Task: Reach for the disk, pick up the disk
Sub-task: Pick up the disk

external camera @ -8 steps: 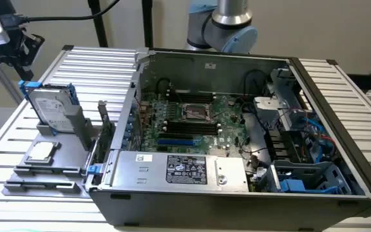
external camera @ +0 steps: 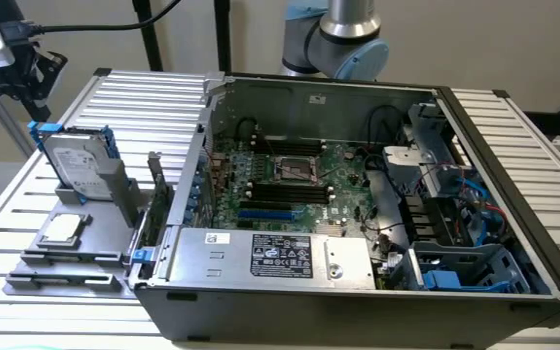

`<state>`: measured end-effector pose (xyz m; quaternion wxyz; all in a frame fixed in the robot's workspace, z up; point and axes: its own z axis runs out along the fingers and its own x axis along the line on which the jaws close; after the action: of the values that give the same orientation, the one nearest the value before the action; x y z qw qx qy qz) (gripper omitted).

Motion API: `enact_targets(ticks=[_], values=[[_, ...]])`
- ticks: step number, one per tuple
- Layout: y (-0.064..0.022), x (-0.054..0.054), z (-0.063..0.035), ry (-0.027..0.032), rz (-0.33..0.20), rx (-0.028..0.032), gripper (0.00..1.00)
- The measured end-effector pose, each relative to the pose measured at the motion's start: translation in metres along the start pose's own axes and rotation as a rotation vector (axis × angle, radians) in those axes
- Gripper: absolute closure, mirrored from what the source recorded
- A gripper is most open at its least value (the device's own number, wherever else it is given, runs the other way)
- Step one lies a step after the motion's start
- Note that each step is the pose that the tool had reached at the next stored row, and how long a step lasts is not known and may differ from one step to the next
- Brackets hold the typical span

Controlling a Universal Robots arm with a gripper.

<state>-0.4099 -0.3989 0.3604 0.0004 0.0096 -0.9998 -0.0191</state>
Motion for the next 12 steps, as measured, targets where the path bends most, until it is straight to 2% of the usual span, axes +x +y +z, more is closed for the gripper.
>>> enact_targets(ticks=[7, 12], values=[[0.0012, 0.0034, 0.0000, 0.0001, 0.001, 0.0001, 0.89], [0.0093, 0.0049, 0.0003, 0.0001, -0.001, 0.0004, 0.89]])
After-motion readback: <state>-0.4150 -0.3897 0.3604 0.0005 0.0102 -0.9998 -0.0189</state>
